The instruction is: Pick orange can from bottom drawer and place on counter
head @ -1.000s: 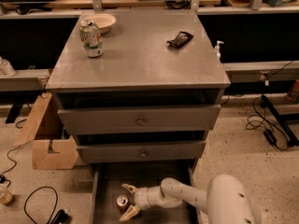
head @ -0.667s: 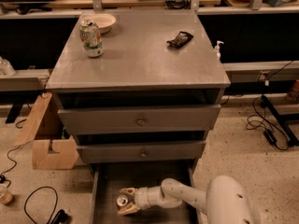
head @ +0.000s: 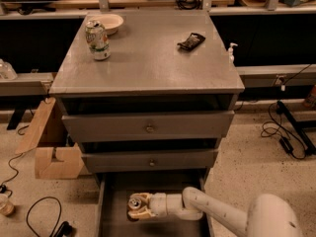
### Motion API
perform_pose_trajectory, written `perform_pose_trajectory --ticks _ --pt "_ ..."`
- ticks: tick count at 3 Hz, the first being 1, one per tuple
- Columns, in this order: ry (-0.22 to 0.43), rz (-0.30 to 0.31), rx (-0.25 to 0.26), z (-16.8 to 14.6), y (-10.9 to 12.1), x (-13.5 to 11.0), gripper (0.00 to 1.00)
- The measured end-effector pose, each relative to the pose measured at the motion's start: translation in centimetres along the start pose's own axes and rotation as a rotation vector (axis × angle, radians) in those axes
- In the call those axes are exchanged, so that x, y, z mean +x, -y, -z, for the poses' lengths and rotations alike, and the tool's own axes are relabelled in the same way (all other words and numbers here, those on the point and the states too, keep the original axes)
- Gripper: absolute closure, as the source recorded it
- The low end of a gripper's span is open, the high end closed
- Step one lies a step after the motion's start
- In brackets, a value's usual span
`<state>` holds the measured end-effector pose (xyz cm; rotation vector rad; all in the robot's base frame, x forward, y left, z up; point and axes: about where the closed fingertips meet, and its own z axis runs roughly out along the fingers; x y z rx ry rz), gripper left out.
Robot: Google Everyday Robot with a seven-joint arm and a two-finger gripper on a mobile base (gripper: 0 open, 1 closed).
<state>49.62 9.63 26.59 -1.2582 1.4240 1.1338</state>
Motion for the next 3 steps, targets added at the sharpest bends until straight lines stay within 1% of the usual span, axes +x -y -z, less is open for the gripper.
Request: perform_pose_trajectory --ticks 1,2,3 --pt "0.072 -0.016 0.011 3.6 -2.4 -5.2 1.0" --pt "0.108 -0.083 0.0 10.6 -6.1 -13.9 1.0" --pt "0.089 -0.107 -0.011 15.4 -6.4 -21.6 1.0"
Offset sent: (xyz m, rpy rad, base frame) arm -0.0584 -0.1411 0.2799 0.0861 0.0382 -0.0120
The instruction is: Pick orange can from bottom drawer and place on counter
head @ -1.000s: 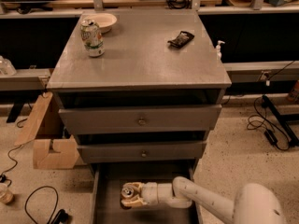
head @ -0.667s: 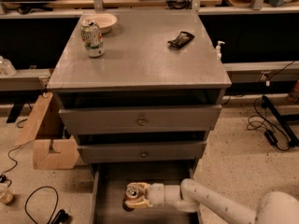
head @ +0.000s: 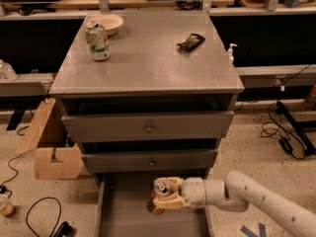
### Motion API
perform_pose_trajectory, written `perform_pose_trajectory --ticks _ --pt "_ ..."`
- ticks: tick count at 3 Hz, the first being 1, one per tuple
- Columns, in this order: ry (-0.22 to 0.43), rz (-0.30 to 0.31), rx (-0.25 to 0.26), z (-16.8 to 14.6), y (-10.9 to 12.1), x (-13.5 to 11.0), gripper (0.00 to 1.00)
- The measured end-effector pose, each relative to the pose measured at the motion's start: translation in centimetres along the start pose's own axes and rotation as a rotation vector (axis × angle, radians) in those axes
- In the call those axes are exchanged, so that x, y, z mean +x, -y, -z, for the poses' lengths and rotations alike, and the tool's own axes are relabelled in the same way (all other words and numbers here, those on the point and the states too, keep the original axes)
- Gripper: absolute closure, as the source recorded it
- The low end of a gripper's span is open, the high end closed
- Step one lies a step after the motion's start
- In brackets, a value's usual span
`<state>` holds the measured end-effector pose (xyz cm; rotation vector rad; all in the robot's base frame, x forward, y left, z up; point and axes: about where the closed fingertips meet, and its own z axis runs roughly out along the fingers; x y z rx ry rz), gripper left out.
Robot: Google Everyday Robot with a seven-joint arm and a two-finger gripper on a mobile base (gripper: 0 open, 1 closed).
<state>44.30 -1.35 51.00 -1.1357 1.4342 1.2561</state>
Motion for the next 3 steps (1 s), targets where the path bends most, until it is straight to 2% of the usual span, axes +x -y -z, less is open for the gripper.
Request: perform_pose_trajectory --ticks 1,2,3 --pt "-0.037 -0.002 0.049 3.8 2.0 -9.1 1.0" --pt "-0.12 0.024 0.133 8.0 5.3 -21.3 1.0" --pt "-0.166 0.038 0.182 9.9 6.7 -27.1 1.0"
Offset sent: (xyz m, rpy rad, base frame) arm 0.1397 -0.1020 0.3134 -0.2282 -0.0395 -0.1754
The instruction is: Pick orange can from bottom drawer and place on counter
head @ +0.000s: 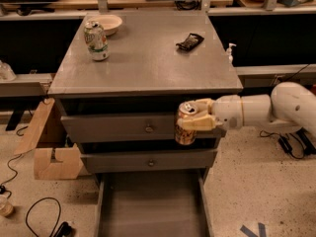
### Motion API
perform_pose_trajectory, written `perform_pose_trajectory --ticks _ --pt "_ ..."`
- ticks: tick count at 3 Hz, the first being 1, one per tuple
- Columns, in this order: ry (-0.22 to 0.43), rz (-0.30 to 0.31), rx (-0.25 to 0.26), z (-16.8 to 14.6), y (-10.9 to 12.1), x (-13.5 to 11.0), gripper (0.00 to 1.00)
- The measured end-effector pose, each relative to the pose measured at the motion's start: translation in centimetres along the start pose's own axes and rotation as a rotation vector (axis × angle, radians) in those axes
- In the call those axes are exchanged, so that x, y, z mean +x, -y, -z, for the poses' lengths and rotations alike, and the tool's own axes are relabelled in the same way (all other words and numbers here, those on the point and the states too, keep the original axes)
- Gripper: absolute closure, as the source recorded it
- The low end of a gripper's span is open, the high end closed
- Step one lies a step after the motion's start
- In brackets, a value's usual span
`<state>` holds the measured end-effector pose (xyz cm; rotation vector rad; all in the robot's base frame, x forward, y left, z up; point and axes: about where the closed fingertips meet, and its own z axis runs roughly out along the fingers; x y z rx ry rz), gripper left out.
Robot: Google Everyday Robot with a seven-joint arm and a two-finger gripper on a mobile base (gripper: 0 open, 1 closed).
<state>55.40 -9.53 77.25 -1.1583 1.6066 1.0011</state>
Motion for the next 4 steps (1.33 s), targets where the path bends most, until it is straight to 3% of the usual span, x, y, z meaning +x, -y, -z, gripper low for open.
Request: perform_pose_trajectory --ticks 2,4 --pt "0.02 0.005 0.03 0.9 0.7 -2.3 1.0" --pt "0.06 0.011 0.156 3.3 4.2 -12.0 1.0"
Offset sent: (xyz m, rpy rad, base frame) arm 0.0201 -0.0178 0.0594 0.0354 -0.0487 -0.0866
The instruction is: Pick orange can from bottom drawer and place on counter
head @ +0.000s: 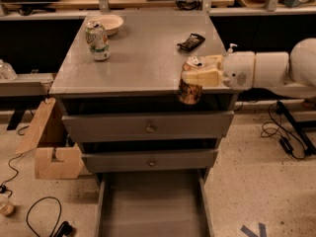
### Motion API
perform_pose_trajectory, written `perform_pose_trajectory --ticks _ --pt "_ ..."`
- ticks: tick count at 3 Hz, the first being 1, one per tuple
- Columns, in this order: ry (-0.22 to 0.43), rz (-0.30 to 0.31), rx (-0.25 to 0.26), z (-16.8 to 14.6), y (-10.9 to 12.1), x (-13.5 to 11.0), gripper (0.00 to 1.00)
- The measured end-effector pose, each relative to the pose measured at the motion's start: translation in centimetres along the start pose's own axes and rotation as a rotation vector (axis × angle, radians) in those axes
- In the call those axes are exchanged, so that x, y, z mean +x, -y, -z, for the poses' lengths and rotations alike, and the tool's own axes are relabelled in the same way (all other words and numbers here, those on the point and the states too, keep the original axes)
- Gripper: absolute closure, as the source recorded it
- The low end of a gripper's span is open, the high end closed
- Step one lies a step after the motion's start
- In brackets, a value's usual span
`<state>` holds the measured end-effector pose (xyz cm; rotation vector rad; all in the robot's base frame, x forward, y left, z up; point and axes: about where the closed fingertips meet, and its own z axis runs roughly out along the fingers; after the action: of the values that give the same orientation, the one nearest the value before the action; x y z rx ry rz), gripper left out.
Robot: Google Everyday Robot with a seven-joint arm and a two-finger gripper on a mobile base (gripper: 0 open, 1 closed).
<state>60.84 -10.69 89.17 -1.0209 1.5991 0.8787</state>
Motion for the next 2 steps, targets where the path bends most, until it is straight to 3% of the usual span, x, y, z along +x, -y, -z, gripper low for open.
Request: perform_pose_trajectory --ticks 1,2 --pt "0.016 0.003 0.048 -0.6 2.8 -3.9 1.0" --pt "0.016 0.019 0.099 -1.5 5.6 -5.9 1.0"
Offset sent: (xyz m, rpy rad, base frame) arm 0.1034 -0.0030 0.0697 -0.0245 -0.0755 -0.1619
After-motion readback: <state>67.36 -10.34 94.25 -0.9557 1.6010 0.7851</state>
